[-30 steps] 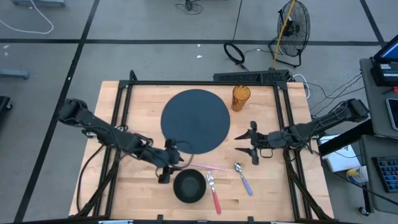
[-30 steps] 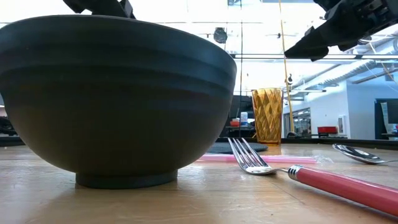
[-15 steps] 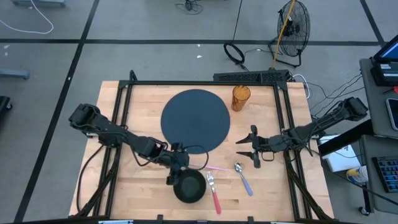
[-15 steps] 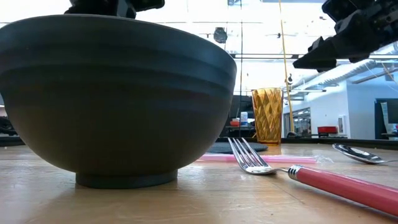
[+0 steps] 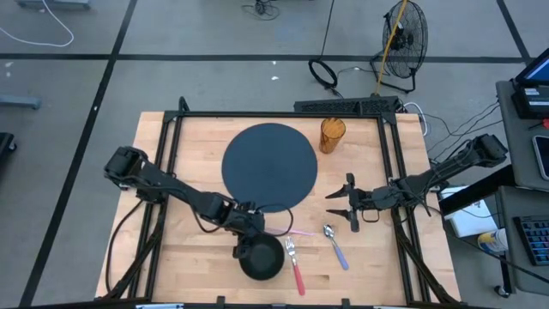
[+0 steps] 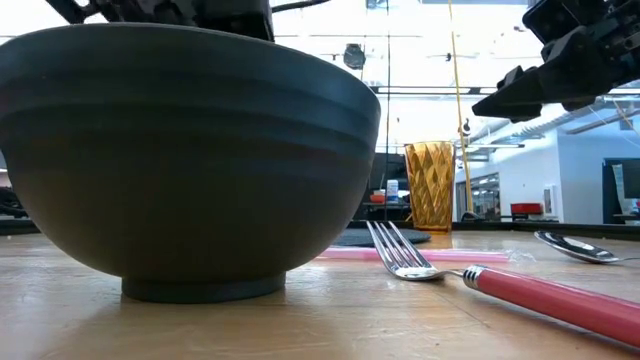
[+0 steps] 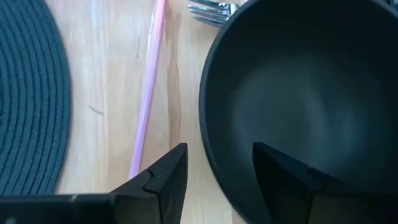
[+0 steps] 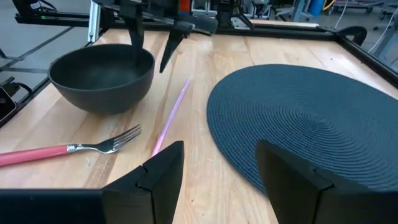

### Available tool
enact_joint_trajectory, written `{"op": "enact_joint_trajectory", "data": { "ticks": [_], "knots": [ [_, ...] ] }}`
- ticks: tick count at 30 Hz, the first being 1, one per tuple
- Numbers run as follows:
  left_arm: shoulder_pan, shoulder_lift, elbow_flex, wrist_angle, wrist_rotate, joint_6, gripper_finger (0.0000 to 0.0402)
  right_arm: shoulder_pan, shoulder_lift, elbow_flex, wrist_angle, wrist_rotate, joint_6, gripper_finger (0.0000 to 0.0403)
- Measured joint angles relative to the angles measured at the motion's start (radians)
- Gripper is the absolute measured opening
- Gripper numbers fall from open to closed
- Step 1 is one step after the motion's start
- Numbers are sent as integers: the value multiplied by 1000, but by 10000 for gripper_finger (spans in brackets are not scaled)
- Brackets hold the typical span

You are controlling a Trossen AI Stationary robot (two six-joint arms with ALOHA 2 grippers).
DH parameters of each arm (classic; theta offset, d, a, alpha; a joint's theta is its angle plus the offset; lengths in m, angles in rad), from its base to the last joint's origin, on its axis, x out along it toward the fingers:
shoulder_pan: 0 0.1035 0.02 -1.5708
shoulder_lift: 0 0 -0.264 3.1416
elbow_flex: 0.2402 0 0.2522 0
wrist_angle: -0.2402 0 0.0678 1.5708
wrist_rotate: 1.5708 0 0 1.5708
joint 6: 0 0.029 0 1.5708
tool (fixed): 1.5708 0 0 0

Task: Pick & Place Utensil
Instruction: Put the black bowl on the placemat

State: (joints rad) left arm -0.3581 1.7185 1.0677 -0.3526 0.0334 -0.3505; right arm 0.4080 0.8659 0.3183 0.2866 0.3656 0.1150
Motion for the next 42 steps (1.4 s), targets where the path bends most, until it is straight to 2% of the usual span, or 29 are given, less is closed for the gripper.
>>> {"op": "enact_joint_trajectory", "data": {
  "ticks": [9, 17, 22, 31, 42],
  "knots": [
    [0, -1, 1, -12, -13, -12, 177, 0, 0, 0, 11, 0, -7, 196],
    [0, -1, 1, -20, 0, -14, 72, 0, 0, 0, 44, 0, -45, 196],
    [0, -1, 1, -17, 12, 2, 35, 0, 0, 0, 45, 0, -48, 196],
    [0, -1, 1, -15, 18, 16, 16, 0, 0, 0, 45, 0, -48, 196],
    [13, -1, 1, -21, 13, 17, 12, 0, 0, 0, 45, 0, -49, 196]
  ]
}}
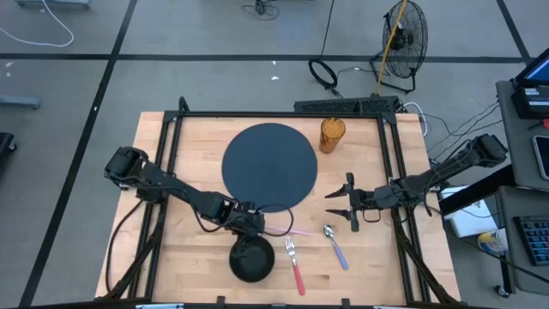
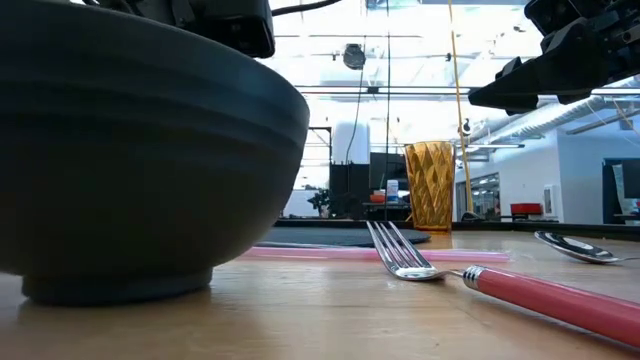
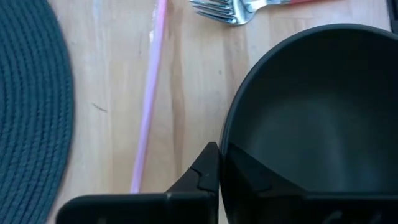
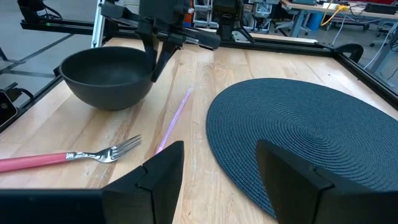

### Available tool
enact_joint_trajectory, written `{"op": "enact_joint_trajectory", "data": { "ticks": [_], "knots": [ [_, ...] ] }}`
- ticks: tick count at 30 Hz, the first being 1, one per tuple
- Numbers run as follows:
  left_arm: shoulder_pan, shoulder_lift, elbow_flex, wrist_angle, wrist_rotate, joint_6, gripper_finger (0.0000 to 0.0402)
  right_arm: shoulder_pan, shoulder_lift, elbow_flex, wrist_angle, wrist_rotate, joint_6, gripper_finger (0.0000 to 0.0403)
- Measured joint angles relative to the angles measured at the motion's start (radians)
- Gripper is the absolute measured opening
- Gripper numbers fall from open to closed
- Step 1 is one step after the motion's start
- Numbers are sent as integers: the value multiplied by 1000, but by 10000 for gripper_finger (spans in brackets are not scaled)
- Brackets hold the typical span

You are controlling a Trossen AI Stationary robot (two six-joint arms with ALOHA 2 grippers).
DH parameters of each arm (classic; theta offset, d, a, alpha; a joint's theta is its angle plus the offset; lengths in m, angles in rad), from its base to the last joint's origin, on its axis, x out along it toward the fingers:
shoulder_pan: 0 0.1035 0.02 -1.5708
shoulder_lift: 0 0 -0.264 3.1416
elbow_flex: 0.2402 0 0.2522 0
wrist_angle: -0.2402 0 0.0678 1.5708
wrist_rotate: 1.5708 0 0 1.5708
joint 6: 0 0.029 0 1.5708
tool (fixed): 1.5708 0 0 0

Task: Pick & Place Utensil
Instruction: Put the black bowl on the placemat

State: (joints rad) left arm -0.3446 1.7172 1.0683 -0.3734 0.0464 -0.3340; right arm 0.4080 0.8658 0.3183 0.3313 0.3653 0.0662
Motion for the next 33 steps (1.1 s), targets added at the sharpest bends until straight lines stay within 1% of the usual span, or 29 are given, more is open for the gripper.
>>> {"op": "enact_joint_trajectory", "data": {
  "ticks": [3, 7, 10, 15, 17, 19, 22, 25, 27, 30, 33],
  "knots": [
    [17, 0, 0, -6, 12, 1, 8, 0, 0, 0, 0, 0, 0, 196],
    [47, -5, 0, -25, 29, -6, 16, 0, 0, 0, -3, 0, 0, 196],
    [70, -19, 0, -39, 29, -9, 8, 0, 0, 0, -4, 0, 0, 196],
    [105, -81, 0, -60, 28, -8, 14, 0, 0, 0, -8, 0, 0, 196],
    [124, -111, 0, -111, 1, -7, 14, 0, 0, 0, -7, 0, 0, 196],
    [152, -139, 0, -166, -50, 1, 7, 0, 0, 0, -8, 0, 0, 196],
    [206, -172, 0, -233, -118, 12, 10, 0, 0, 0, -6, 0, 0, 196],
    [271, -195, 0, -267, -168, 40, 20, 0, 0, 0, -5, 0, 0, 196],
    [322, -201, 0, -285, -196, 71, 18, 0, 0, 0, -5, -1, 0, 196],
    [406, -201, 0, -285, -208, 124, 7, 0, 0, 0, -2, 0, 0, 196],
    [489, -201, 0, -274, -204, 172, 16, 0, 0, 0, -1, 0, 0, 196]
  ]
}}
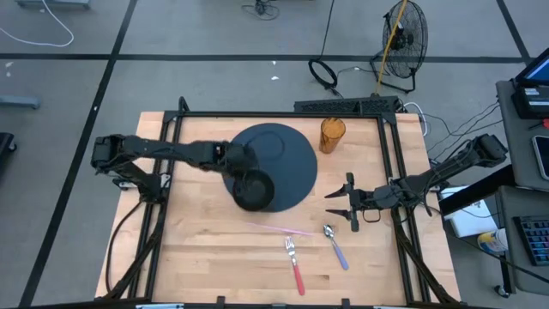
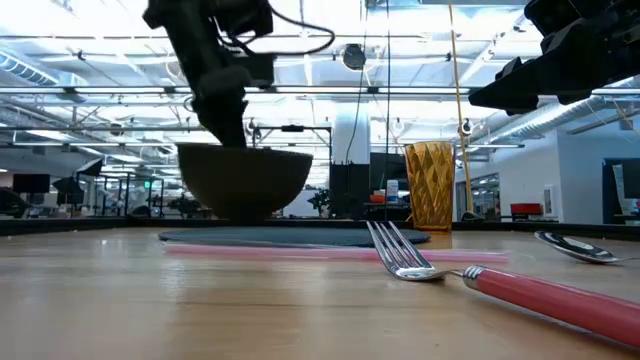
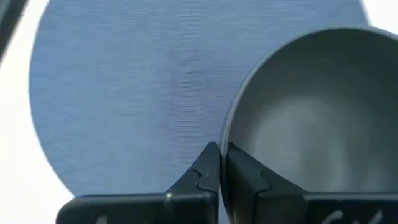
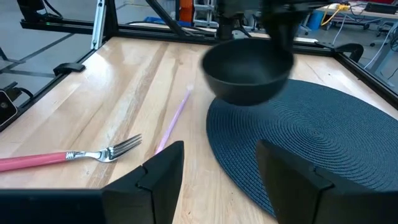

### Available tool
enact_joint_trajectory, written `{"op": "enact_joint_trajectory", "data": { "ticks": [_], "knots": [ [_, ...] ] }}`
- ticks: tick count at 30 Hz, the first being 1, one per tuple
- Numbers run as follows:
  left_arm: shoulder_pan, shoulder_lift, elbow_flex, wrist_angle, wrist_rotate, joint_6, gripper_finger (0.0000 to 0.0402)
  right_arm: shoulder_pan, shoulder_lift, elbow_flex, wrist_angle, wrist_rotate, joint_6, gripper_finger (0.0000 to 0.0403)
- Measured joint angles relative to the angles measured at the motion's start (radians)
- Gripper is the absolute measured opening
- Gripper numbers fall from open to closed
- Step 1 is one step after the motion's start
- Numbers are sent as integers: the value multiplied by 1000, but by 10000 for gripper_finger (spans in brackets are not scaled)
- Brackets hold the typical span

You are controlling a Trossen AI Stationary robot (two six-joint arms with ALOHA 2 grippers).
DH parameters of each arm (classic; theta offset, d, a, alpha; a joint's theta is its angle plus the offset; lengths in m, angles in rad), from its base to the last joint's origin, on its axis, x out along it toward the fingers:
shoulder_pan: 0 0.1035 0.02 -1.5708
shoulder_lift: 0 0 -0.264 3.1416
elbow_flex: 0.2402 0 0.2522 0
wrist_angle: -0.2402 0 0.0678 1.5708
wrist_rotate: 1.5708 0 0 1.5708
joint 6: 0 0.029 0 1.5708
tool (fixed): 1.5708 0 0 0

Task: Pick & Place Utensil
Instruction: Put the black bowl on the placemat

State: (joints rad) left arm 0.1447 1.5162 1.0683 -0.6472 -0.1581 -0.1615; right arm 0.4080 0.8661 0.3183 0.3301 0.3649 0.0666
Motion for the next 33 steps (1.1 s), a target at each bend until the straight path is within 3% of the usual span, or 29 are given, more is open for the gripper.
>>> {"op": "enact_joint_trajectory", "data": {
  "ticks": [5, 9, 15, 21, 28, 33],
  "knots": [
    [135, 0, 0, 8, 4, 86, 20, 0, 0, 0, 0, 0, 0, 196],
    [243, 0, -2, 67, 87, 136, 8, 0, 0, 0, 1, 0, 0, 196],
    [355, 1, -43, 159, 208, 180, 28, 0, 0, 0, 1, 0, 1, 196],
    [390, 4, -123, 230, 261, 178, 8, 0, 0, 0, -1, 0, -1, 196],
    [392, 4, -176, 270, 266, 160, 39, -1, 0, 0, -1, 0, -7, 196],
    [398, 4, -183, 306, 266, 157, 26, -1, 0, 0, 1, 0, -5, 196]
  ]
}}
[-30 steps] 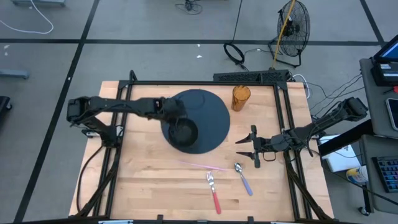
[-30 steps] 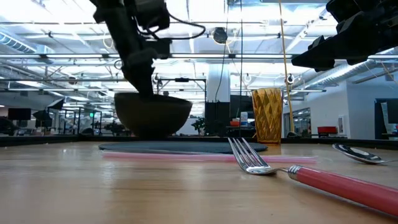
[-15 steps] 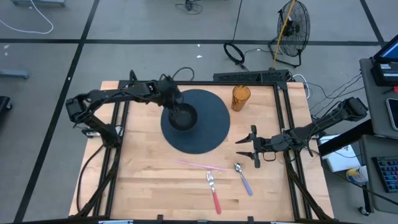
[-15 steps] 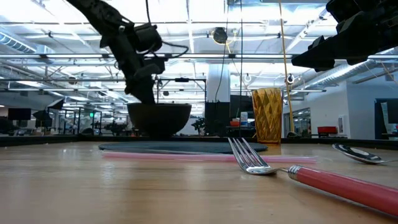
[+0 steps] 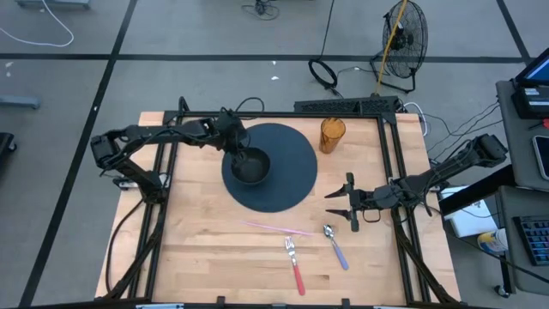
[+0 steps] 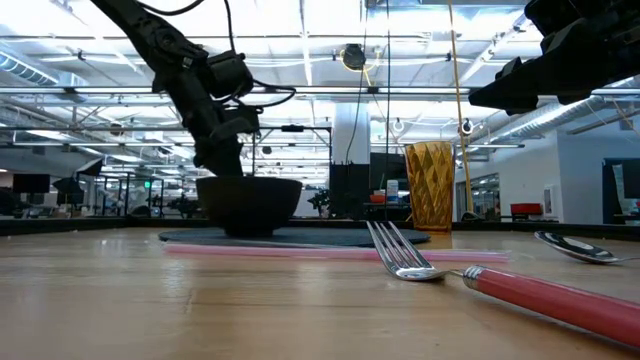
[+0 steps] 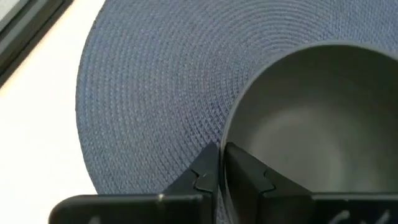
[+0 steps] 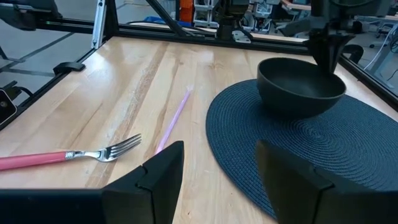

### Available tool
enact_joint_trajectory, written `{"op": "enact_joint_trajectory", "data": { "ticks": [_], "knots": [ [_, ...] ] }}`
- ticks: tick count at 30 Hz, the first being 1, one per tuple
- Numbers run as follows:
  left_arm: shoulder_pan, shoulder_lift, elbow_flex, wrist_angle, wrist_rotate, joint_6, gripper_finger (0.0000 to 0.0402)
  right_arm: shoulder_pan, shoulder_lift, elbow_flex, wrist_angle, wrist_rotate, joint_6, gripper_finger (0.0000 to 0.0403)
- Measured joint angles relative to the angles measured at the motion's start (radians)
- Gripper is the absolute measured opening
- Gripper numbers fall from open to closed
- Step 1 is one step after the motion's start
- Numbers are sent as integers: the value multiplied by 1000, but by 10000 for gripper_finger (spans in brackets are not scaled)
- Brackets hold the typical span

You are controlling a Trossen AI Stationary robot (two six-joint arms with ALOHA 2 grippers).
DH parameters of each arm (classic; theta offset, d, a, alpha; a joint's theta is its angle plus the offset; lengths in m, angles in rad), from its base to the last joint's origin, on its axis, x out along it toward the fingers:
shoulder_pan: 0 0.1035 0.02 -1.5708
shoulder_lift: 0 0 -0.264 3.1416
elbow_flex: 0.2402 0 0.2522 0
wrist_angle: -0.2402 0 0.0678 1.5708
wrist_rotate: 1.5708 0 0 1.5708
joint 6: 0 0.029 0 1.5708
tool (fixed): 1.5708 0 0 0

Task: Pick & Place Utensil
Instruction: Put the black bowl on the placemat

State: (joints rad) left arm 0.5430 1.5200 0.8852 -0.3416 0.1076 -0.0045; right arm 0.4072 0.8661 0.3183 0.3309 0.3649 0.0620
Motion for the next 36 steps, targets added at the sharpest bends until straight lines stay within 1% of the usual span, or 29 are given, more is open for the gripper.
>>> {"op": "enact_joint_trajectory", "data": {
  "ticks": [3, 5, 7, 12, 15, 23, 28, 36],
  "knots": [
    [0, 0, 0, 12, -2, 0, 9, 0, 0, 0, 0, 0, 4, 196],
    [0, 0, 0, 13, -2, 3, 8, 0, 0, 0, 0, 0, 4, 196],
    [0, 0, 0, 11, -2, 3, 19, 0, 0, 0, 0, 0, 4, 196],
    [0, 0, 0, 8, -3, 3, 67, 0, 0, 0, 0, 0, 4, 196],
    [0, 0, 0, 8, -3, 4, 86, 0, 0, 0, 0, 0, 5, 196],
    [0, 0, 0, 8, -4, 4, 112, 0, 0, 0, 0, 0, 5, 196],
    [0, 0, 0, 8, -64, 5, 126, 0, 0, 0, 1, 0, 5, 196],
    [0, -7, 0, 7, -73, 35, 150, 0, 0, 0, 1, 0, 16, 196]
  ]
}}
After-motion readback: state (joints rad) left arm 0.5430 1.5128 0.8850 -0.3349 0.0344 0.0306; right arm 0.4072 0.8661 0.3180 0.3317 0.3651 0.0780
